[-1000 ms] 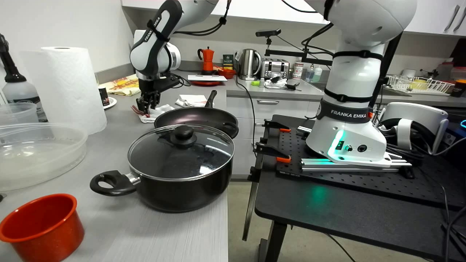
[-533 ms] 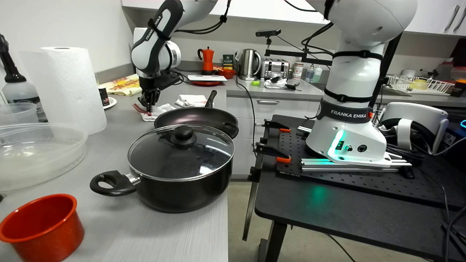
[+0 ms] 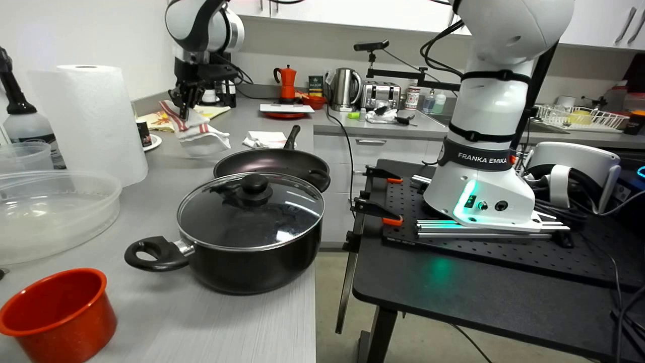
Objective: Pick up the kitchen towel from the counter and wipe the pan
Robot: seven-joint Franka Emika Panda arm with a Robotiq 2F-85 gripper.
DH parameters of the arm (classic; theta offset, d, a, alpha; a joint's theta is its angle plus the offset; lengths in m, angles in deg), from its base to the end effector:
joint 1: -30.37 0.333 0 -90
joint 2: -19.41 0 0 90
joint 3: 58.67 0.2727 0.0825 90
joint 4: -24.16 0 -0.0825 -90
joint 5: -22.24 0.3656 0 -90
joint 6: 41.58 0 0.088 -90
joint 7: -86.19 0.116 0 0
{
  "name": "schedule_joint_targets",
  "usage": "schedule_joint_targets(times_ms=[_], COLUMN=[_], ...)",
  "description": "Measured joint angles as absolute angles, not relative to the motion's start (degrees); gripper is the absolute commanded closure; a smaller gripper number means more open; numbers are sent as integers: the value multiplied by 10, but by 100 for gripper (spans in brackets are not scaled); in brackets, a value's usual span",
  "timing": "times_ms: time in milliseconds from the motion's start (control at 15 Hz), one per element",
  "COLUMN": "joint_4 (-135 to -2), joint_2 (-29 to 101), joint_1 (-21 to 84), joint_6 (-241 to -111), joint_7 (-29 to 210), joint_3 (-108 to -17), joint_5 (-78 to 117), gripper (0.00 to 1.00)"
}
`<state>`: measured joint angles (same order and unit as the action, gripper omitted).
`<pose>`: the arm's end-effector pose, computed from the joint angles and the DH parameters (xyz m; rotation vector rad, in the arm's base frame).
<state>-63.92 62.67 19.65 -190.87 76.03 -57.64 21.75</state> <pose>0.6852 -0.1188 0.2123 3.0566 0.0123 0.4773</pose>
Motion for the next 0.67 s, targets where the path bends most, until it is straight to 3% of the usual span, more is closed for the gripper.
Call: schedule_joint_targets(times_ms=[667], joint_4=[-874], joint_2=[391], joint_1=[190], joint_6=[-1817], joint_7=[691], joint_3=[-551], joint_5=[246], gripper=[96])
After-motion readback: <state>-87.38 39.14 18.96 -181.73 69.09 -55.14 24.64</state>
